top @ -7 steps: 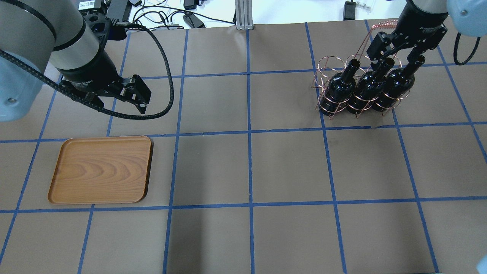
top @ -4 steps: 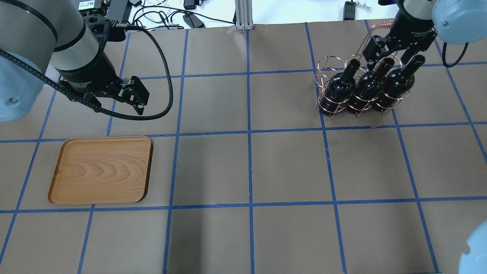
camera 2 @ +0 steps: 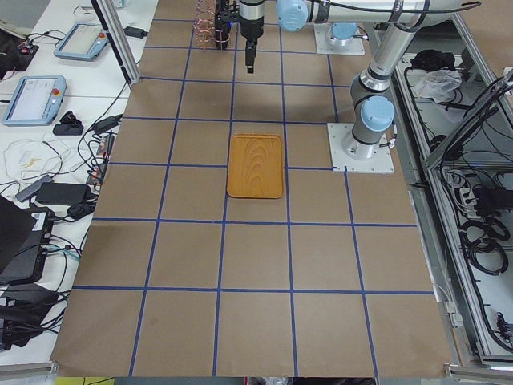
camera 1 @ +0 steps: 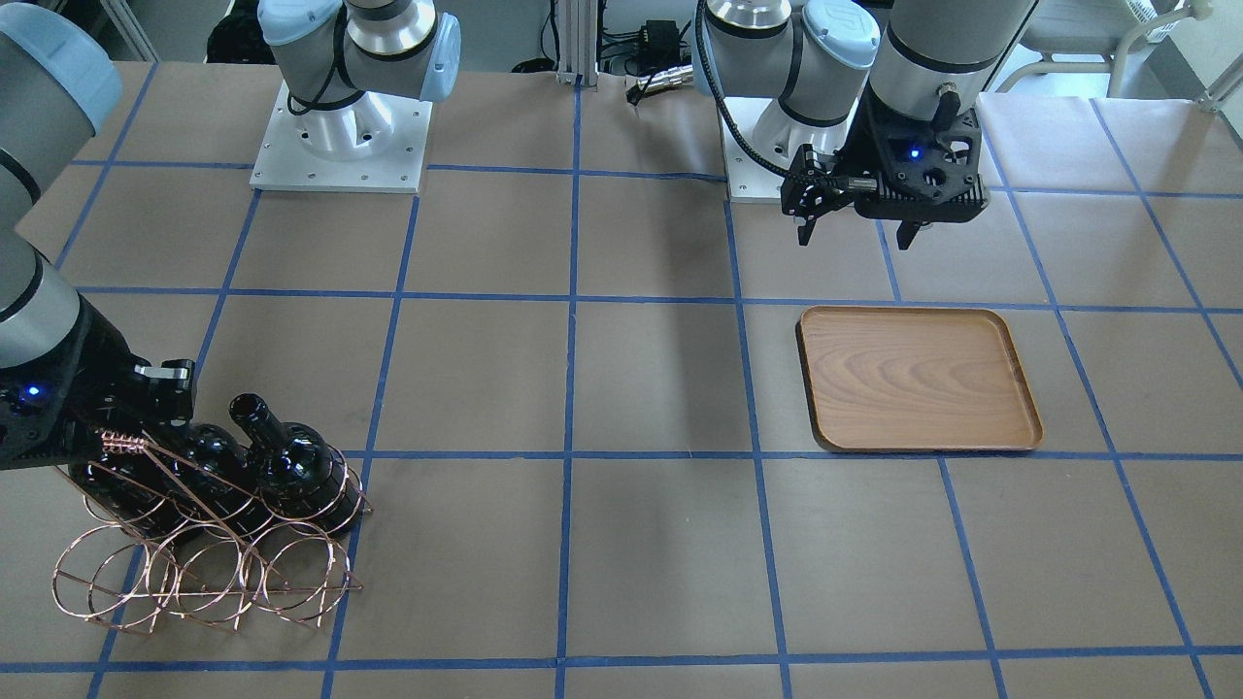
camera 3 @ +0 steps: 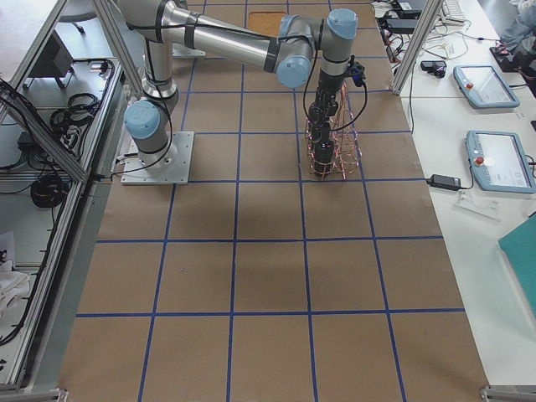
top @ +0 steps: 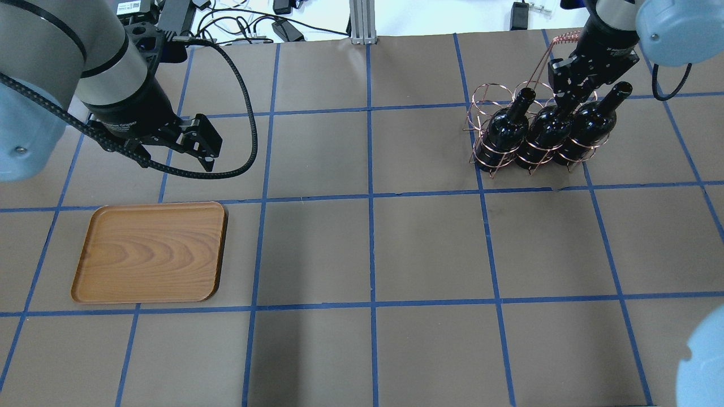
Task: Take wine from basket and place on tray
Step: 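Grasp the neck of the front dark wine bottle with the right gripper and lift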
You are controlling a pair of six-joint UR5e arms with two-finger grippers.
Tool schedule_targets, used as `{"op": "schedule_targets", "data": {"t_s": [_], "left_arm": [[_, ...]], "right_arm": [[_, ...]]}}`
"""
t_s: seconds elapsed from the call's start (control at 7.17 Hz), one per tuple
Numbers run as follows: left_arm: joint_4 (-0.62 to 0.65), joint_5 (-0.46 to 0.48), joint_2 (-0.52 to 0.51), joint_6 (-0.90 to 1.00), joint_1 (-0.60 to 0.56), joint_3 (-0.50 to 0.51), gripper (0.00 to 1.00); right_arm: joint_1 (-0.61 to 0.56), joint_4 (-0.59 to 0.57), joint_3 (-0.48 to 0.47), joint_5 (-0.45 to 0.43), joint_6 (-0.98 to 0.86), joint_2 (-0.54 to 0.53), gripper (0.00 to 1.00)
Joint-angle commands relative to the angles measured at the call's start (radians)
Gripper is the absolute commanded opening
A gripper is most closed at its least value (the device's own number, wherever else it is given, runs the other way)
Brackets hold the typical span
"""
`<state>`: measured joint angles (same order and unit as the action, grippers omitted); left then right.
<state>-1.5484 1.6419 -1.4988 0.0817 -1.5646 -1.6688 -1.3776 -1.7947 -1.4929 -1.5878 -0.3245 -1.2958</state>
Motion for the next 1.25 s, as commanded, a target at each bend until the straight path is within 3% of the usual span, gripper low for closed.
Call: {"op": "schedule_targets", "data": {"t_s": [0.0,0.14,0.28,0.56,0.84,1.12], "left_arm": [[-0.001,0.003,0.0,0.001,0.0,0.0,1.0],[0.001,0.001,-0.001,0.001,0.0,0.0,1.0],[-0.001,0.004,0.0,0.001,0.0,0.0,1.0],[0.001,0.003,0.0,0.001,0.0,0.0,1.0],[0.001,0.003,0.0,0.001,0.0,0.001,1.0],[0.007,-0.002,0.0,0.001,0.002,0.001,1.0]], "right_arm": [[0.0,0.002,0.005,0.002,0.007,0.0,0.34],[-0.001,0.006,0.008,0.002,0.013,-0.005,0.34],[-0.009,0.047,0.073,-0.003,0.013,-0.016,0.35],[-0.011,0.24,0.205,-0.012,0.016,-0.083,0.34],[-0.012,0.319,0.201,-0.011,0.016,-0.154,0.34],[-0.044,0.335,0.076,0.003,0.075,-0.169,0.3]]}}
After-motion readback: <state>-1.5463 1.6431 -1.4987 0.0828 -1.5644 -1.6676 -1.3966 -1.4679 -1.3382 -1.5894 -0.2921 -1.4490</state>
